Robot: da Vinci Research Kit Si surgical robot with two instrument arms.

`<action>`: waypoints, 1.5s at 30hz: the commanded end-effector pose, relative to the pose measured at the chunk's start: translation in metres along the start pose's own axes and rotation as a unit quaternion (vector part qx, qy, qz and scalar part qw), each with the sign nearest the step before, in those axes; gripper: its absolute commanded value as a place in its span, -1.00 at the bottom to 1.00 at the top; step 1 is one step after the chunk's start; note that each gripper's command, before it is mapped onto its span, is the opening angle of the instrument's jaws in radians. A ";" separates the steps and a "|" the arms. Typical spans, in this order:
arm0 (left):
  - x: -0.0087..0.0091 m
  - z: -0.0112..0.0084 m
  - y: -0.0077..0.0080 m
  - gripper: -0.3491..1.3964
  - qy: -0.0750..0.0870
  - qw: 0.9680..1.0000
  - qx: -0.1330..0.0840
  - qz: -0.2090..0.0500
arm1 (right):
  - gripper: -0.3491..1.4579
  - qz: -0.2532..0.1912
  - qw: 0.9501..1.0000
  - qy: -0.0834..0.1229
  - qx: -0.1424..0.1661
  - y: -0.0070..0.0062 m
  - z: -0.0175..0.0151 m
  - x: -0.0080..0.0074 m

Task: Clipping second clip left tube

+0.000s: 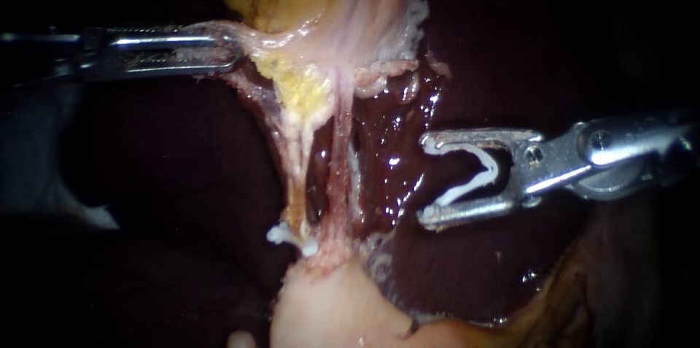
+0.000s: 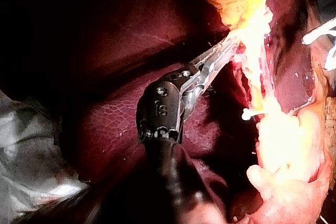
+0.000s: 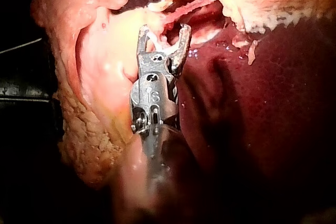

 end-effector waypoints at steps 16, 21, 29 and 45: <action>0.0039 -0.0065 0.0004 -1.00 0.008 1.000 0.004 -0.012 | -0.06 -0.004 1.000 0.003 0.011 -0.0007 0.0018 0.0005; 0.0038 -0.0064 0.0007 -1.00 0.008 1.000 0.005 -0.012 | -0.06 0.007 1.000 0.009 0.029 -0.0021 0.0056 0.0007; 0.0037 -0.0062 0.0010 -1.00 0.008 1.000 0.006 -0.012 | -0.06 0.049 0.997 0.028 0.046 -0.0026 0.0120 0.0006; 0.0037 -0.0061 0.0011 -1.00 0.009 1.000 0.008 -0.012 | -0.06 0.061 0.996 0.028 0.054 0.0003 0.0180 -0.0020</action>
